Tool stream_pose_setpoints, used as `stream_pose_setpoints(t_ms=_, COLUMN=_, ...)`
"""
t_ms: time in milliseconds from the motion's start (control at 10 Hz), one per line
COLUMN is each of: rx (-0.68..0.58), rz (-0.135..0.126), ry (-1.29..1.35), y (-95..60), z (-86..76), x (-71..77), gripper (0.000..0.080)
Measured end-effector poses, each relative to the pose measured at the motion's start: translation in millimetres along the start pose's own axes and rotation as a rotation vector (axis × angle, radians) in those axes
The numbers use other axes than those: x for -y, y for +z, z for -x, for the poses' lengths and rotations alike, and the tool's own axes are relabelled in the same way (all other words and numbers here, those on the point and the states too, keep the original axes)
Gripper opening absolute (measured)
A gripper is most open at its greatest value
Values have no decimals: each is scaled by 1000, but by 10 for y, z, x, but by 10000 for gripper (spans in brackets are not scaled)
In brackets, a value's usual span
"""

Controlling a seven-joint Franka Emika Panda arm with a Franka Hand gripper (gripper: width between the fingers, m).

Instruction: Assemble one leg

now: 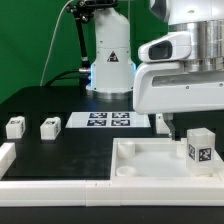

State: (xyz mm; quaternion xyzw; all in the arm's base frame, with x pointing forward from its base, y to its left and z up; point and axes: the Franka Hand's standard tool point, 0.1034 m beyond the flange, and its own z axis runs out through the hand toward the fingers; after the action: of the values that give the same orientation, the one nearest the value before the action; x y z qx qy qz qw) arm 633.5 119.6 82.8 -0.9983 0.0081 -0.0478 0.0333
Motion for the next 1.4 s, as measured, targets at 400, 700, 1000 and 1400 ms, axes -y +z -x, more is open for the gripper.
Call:
stream_pose_setpoints(t_ms=400, rx=0, rz=-1, ry=52, y=0, z=0, x=0, gripper=283)
stream_pose_setpoints(t_ms=700, rx=2, rz=-13, ry=396, y=6, z=7, x=-2, gripper=288)
stream_pose_setpoints(t_ms=1000, rx=1, rz=-17, ry=824, y=11, z=4, x=-9, gripper=288)
stream_pose_setpoints(t_ms=1400, rx=-11, rz=-15, ry=1226, y=17, z=7, x=23, gripper=290)
